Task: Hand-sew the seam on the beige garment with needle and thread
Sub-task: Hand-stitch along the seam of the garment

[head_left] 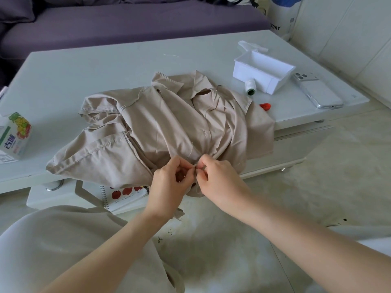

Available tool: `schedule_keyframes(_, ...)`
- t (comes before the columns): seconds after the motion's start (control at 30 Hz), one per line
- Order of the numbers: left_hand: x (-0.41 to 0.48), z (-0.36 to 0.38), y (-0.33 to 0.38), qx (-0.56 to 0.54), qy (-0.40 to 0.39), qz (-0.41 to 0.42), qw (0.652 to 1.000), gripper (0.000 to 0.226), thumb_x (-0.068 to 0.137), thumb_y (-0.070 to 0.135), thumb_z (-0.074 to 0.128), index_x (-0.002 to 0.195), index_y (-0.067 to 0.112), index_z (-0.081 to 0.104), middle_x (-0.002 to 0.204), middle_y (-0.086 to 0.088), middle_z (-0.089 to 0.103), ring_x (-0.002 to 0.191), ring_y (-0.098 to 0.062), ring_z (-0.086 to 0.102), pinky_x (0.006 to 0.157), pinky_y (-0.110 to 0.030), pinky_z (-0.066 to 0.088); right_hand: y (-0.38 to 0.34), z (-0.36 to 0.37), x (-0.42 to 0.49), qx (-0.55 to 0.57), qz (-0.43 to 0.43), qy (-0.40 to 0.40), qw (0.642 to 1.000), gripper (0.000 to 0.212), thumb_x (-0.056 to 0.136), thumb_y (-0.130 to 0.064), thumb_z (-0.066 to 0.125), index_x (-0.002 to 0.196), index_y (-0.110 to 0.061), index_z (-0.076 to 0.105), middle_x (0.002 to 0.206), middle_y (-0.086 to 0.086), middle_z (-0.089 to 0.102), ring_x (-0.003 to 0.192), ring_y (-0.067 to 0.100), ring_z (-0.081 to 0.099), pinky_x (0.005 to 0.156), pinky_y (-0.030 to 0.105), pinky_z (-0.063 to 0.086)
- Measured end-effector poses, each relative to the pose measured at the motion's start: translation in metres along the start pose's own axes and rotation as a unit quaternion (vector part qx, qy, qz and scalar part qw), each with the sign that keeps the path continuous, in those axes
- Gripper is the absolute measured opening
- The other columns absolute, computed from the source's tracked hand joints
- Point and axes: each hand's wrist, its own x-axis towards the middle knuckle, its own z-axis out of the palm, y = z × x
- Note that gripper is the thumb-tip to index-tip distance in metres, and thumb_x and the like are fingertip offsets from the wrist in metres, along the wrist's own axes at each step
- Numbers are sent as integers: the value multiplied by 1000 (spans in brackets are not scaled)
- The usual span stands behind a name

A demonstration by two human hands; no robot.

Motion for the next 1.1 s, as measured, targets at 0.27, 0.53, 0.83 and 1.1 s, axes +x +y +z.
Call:
schedule_keyframes(0.27,-1,0,0,-40,35,-8,999,24,88,7,64,77,26,56,59,4,60,52,-8,53,51,-15,44,-4,2,-1,58,11,18,998,14,97,-20,47,98,-10,57,83,9,68,79,24,64,74,38,50)
schedule_keyframes(0.53,3,-2,1,-51,44,-38,997,15,88,9,63,77,18,61,56,4,59,49,-4,52,49,-12,41,-8,-2,-8,96,-3,-31,995,23,99,-18,46,119,-10,54,79,-4,62,74,8,56,73,20,45)
schedule_keyframes(0.83,6,-4,0,-85,47,-68,993,16,92,11,59,78,19,58,56,1,54,45,-4,44,46,-14,38,-10,-10,-10,94,-31,-59,993,22,96,-20,54,115,-9,57,85,2,73,73,6,62,76,23,49)
schedule_keyframes(1.1,2,-3,0,-104,-9,-46,993,11,90,14,62,80,18,61,59,4,55,53,-11,45,53,-24,42,-3,-11,-8,140,7,-25,990,18,93,-22,58,76,-16,53,68,2,67,58,13,64,65,35,54)
